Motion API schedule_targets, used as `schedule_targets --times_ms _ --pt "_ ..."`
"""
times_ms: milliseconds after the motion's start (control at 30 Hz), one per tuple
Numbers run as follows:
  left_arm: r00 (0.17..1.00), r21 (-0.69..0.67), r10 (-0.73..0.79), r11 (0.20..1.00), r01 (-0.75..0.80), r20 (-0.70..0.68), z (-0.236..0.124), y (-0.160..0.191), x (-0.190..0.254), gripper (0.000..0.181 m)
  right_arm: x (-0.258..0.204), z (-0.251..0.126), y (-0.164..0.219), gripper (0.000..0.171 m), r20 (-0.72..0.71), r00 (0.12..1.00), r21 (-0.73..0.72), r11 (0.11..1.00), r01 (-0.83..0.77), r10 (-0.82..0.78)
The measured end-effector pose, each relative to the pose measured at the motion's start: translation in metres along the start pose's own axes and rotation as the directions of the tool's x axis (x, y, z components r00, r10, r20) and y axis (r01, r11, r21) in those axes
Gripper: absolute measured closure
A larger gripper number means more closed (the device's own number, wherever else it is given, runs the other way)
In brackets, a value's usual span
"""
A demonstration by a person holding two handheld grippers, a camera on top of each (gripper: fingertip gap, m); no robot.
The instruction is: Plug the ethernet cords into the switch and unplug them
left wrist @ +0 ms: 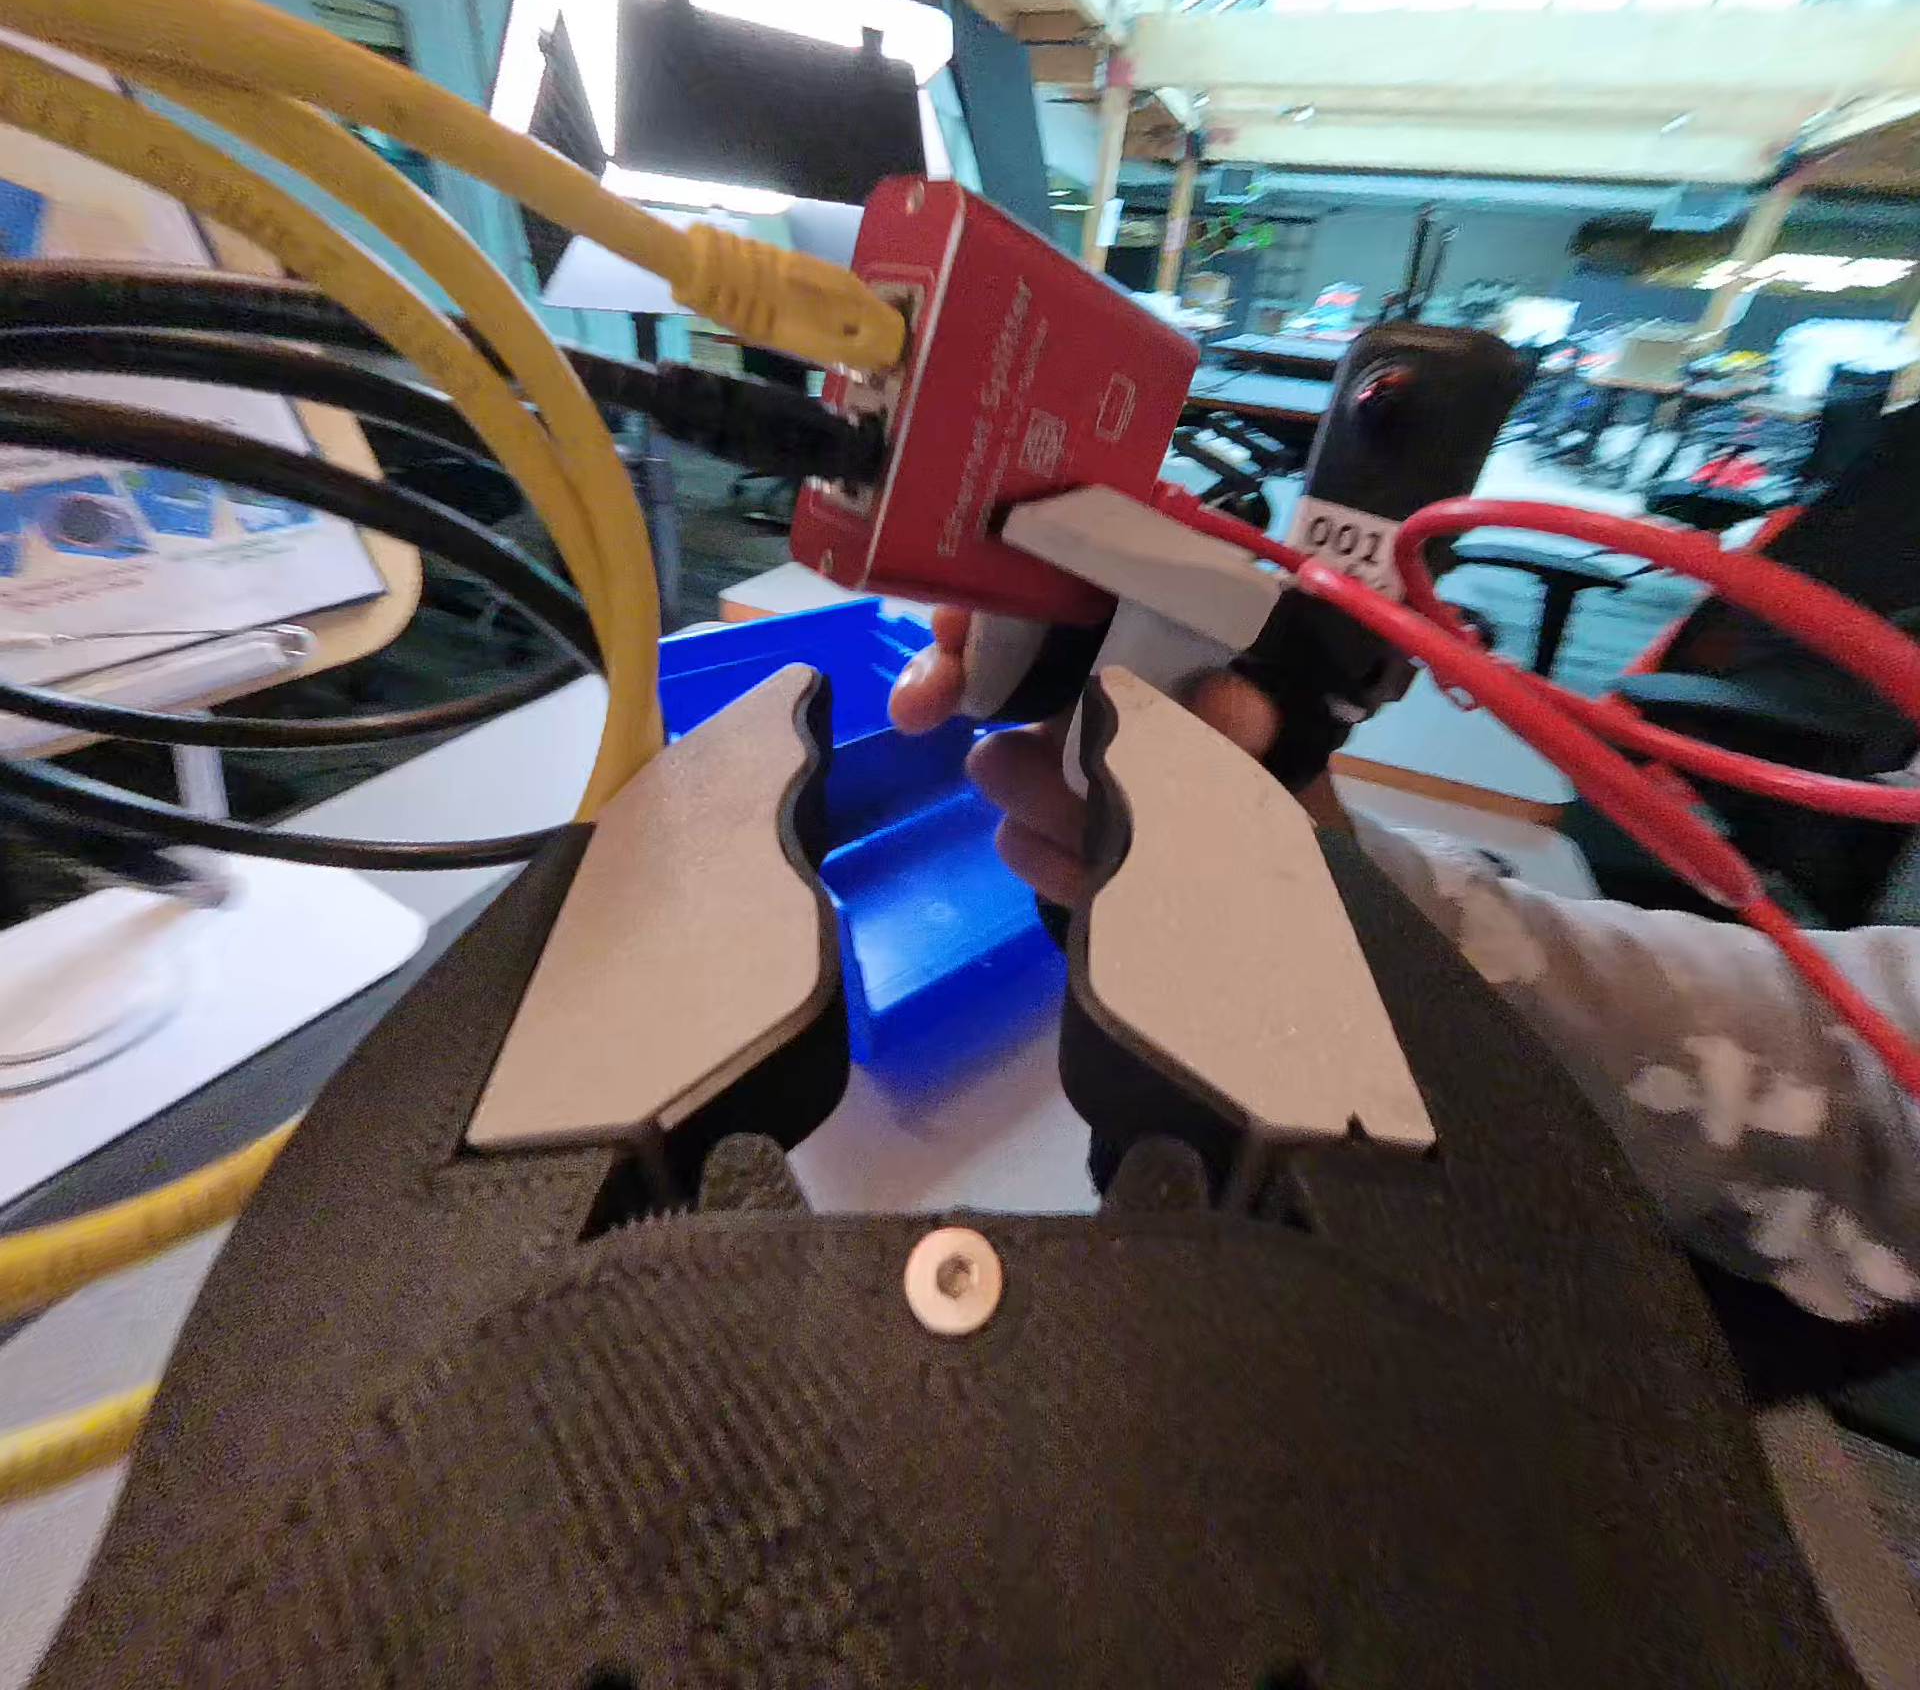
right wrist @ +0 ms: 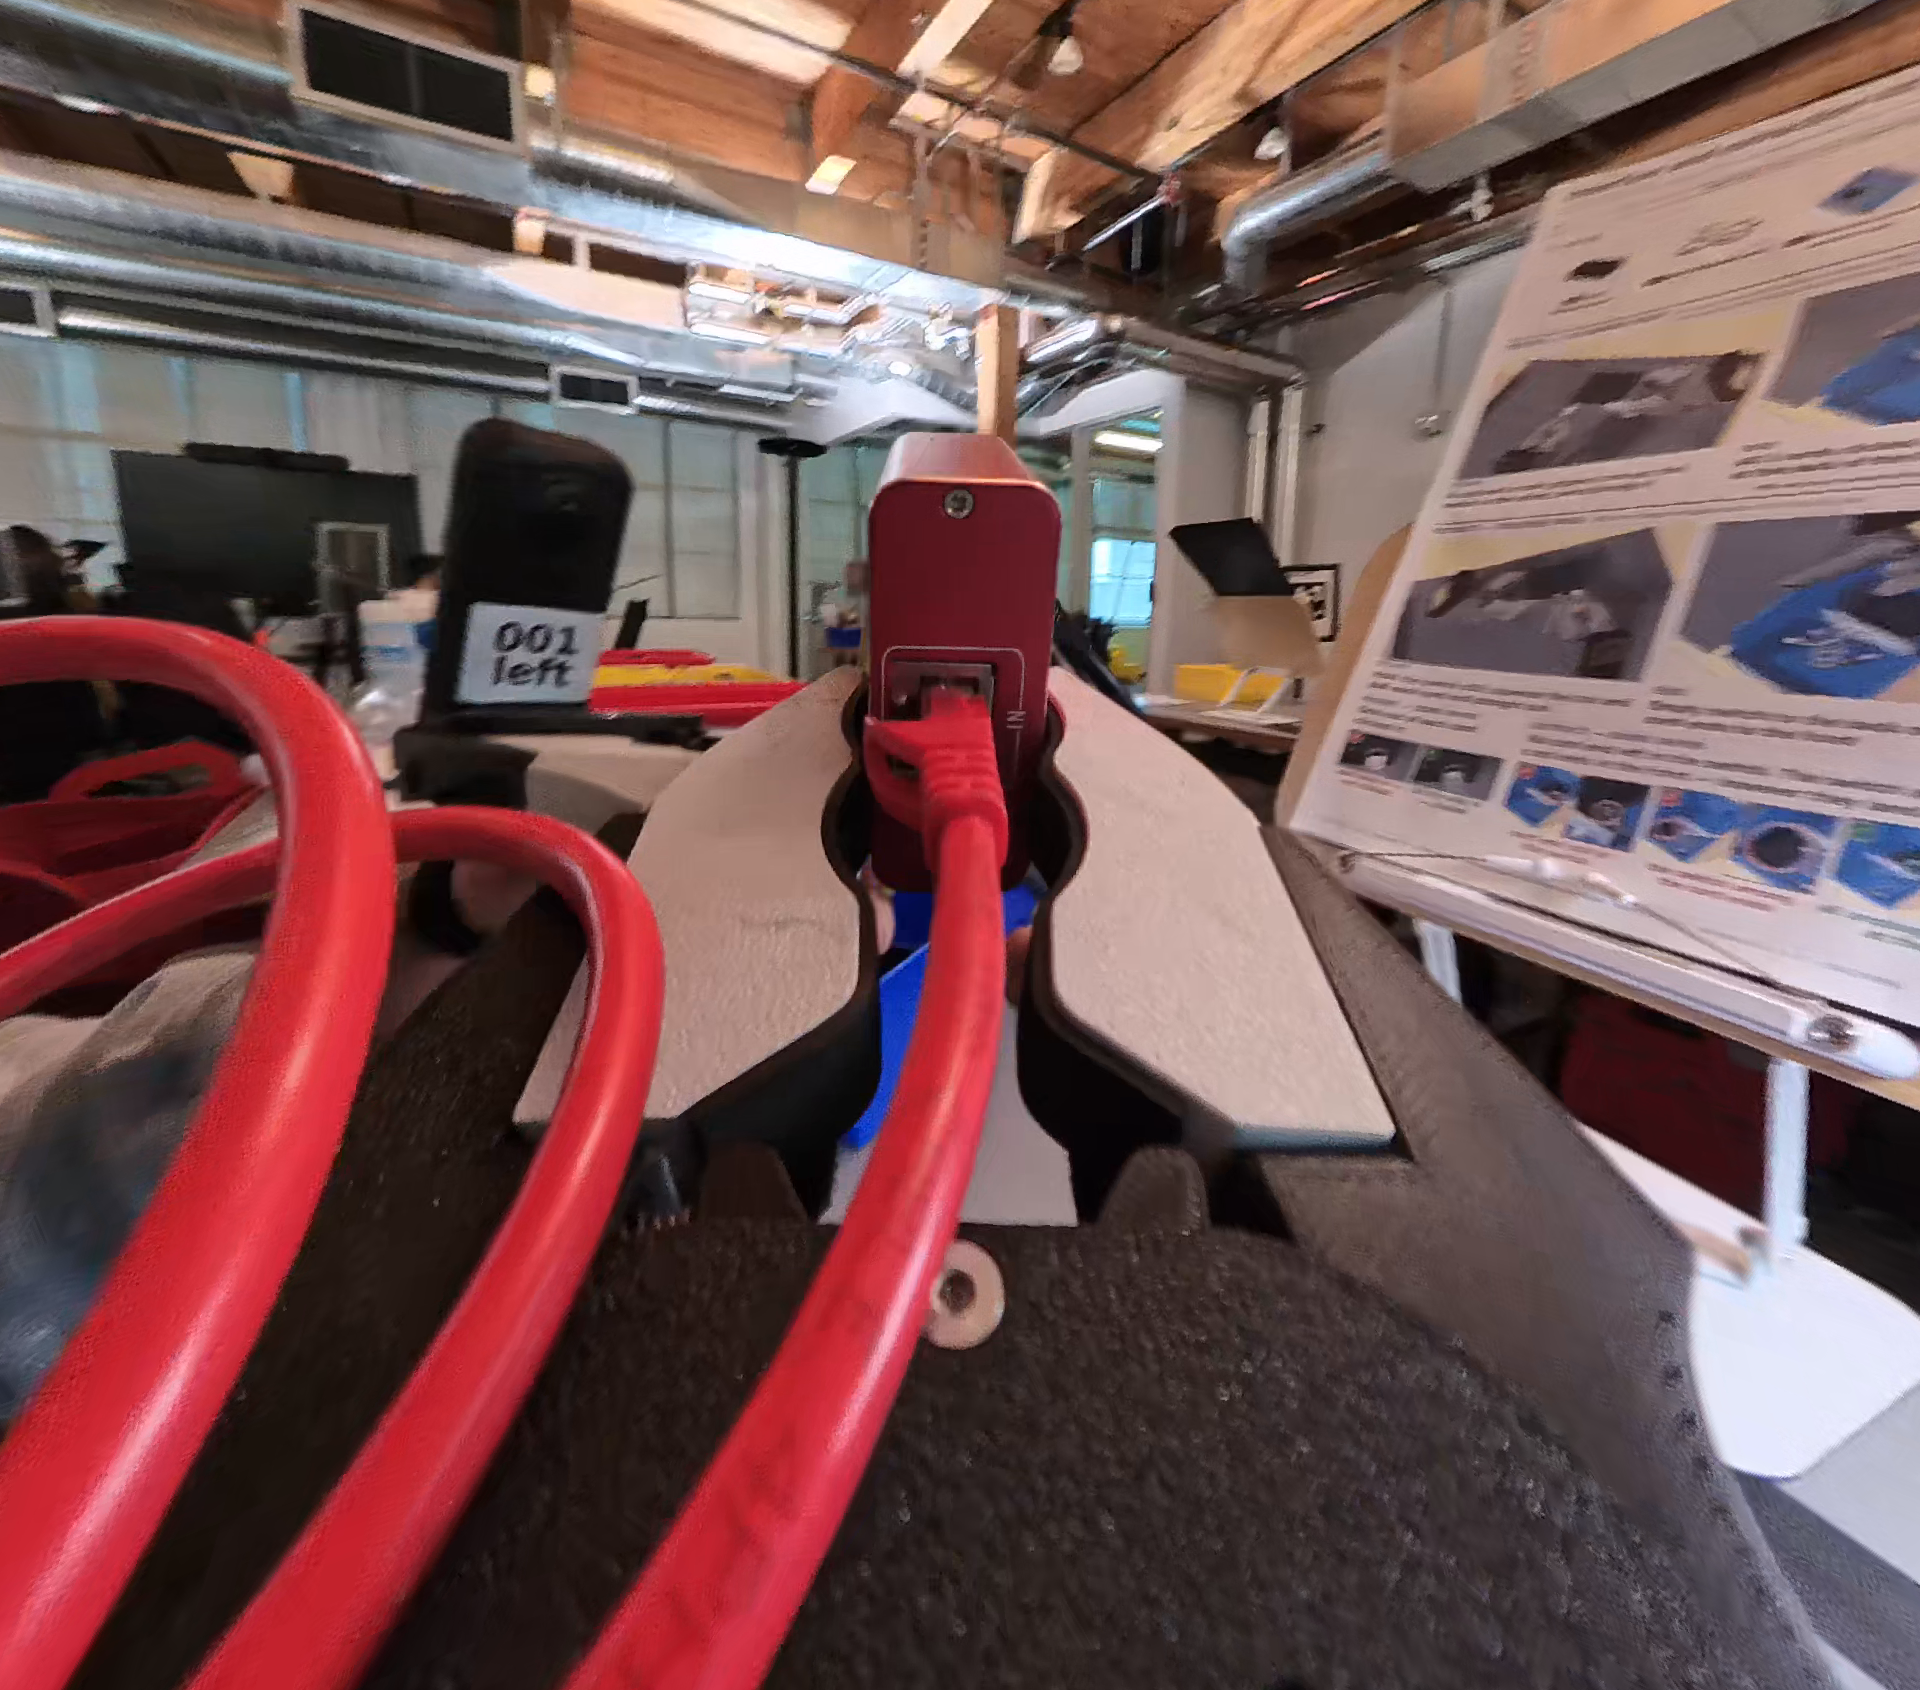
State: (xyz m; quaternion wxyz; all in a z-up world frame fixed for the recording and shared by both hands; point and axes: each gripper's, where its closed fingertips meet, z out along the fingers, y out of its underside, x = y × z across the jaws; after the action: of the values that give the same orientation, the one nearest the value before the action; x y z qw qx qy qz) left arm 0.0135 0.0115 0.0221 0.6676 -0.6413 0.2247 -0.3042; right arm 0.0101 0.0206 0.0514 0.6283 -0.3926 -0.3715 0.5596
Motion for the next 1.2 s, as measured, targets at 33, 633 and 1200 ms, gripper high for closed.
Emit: schedule_targets --times_ms 33,633,1200 --pt "0.999 0.006 -0.019 1.0 0.019 -0.036 -0.001 -0.001 0.001 0.135 -0.004 0.002 0.005 0.145 0.03 1.0 -0.024 1.0 -0.008 0.009" --pt "0.98 -0.021 -0.084 0.996 0.082 -0.18 0.002 0.011 0.011 0.131 0.003 -0.008 -0.003 0.141 0.116 0.979 0.1 0.978 -0.182 0.17" --pt "0.957 0.139 -0.023 0.988 0.066 -0.291 -0.01 -0.009 0.029 0.137 -0.043 -0.004 0.005 0.142 0.405 0.852 -0.116 0.943 -0.312 0.332"
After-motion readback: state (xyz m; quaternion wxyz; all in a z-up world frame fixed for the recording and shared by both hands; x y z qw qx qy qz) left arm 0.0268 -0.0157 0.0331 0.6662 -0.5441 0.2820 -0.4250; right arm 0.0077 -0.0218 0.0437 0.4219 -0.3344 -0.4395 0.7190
